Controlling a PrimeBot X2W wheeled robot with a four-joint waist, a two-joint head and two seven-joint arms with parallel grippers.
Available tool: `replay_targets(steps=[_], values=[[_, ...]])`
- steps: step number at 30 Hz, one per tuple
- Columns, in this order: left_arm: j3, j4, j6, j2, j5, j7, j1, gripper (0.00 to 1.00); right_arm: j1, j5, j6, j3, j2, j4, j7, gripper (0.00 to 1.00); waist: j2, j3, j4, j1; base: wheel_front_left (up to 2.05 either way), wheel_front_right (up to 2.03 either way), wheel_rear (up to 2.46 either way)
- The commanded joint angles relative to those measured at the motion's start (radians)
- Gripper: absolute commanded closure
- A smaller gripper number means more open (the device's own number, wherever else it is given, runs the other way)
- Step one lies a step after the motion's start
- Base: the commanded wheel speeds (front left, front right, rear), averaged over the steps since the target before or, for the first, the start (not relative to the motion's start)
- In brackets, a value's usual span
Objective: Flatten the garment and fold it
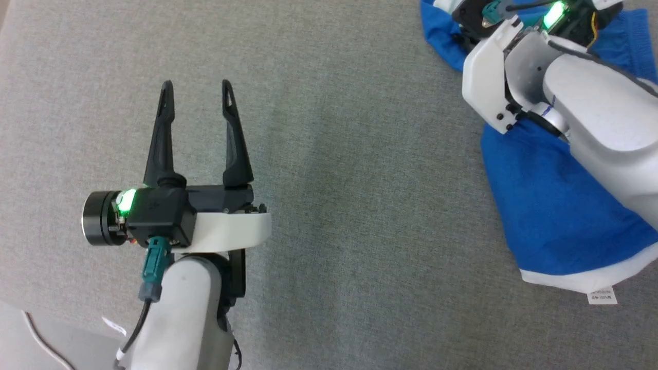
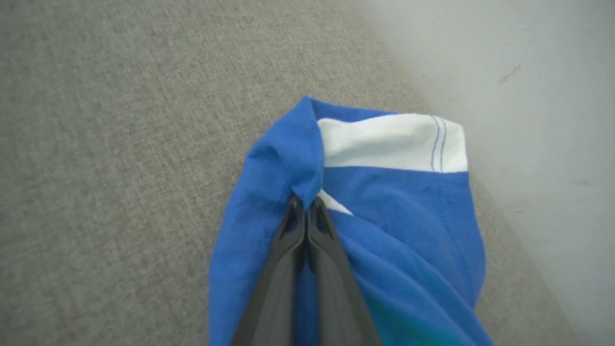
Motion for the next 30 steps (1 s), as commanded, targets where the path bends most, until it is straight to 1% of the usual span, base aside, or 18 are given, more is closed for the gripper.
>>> replay_targets(steps=[1, 2, 3, 4, 7, 10, 12, 15, 17, 19, 24, 27, 30], values=[[0.003, 0.005, 0.006, -0.006, 0.003, -0.005, -0.007, 0.00, 0.022, -0.007, 0.005, 0.009, -0.005, -0.012, 0.014, 1.00, 0.0000, -0.003, -0.001, -0.0002, 0.00, 0.00, 0.00], [0.007, 0.008, 0.006, -0.006, 0.005, -0.005, -0.003, 0.00, 0.019, -0.012, 0.005, 0.009, -0.010, -0.019, 0.000, 0.86, 0.0000, -0.011, -0.009, -0.0002, 0.00, 0.00, 0.00], [0.010, 0.011, 0.004, -0.006, 0.008, -0.005, 0.001, 0.00, 0.015, -0.018, 0.005, 0.009, -0.015, -0.025, -0.020, 0.50, 0.0000, -0.022, -0.017, -0.0002, 0.00, 0.00, 0.00], [0.014, 0.014, 0.002, -0.005, 0.011, -0.005, 0.006, 0.00, 0.013, -0.021, 0.005, 0.009, -0.019, -0.033, -0.046, 0.00, 0.0000, -0.035, -0.026, -0.0002, 0.00, 0.00, 0.00], [0.024, 0.026, -0.004, 0.004, 0.018, -0.005, 0.026, 0.00, 0.004, -0.004, 0.005, 0.009, -0.046, -0.062, -0.142, 0.00, 0.0000, -0.084, -0.054, -0.0002, 0.00, 0.00, 0.00], [0.037, 0.032, -0.002, 0.018, 0.024, -0.005, 0.061, 0.00, 0.001, 0.014, 0.005, 0.009, -0.095, -0.116, -0.226, 0.00, 0.0000, -0.141, -0.091, -0.0002, 0.00, 0.00, 0.00], [0.045, 0.033, -0.001, 0.029, 0.027, -0.005, 0.088, 0.00, 0.000, 0.031, 0.005, 0.009, -0.142, -0.162, -0.249, 0.00, 0.0000, -0.175, -0.115, -0.0002, 0.00, 0.00, 0.00], [0.053, 0.036, 0.003, 0.046, 0.033, -0.005, 0.130, 0.00, -0.006, 0.058, 0.005, 0.010, -0.227, -0.239, -0.238, 0.00, 0.0000, -0.221, -0.148, -0.0002, 0.00, 0.00, 0.00], [0.054, 0.037, 0.005, 0.056, 0.037, -0.005, 0.153, 0.00, -0.009, 0.098, 0.005, 0.010, -0.288, -0.296, -0.204, 0.00, 0.0000, -0.246, -0.164, -0.0002, 0.00, 0.00, 0.00], [0.054, 0.040, 0.010, 0.064, 0.041, -0.005, 0.172, 0.00, -0.007, 0.129, 0.005, 0.010, -0.353, -0.353, -0.145, 0.00, 0.0000, -0.266, -0.175, -0.0002, 0.00, 0.00, 0.00], [0.049, 0.044, 0.019, 0.077, 0.043, -0.005, 0.196, 0.00, 0.008, 0.227, 0.005, 0.010, -0.495, -0.486, 0.069, 0.00, 0.0000, -0.287, -0.187, -0.0002, 0.00, 0.00, 0.00], [0.042, 0.041, 0.022, 0.079, 0.042, -0.005, 0.195, 0.00, 0.030, 0.285, 0.005, 0.010, -0.551, -0.525, 0.205, 0.00, 0.0000, -0.286, -0.185, -0.0002, 0.00, 0.00, 0.00], [0.031, 0.035, 0.024, 0.077, 0.042, -0.005, 0.184, 0.00, 0.059, 0.337, 0.005, 0.010, -0.577, -0.523, 0.301, 0.00, 0.0000, -0.274, -0.175, -0.0002, 0.00, 0.00, 0.00]])
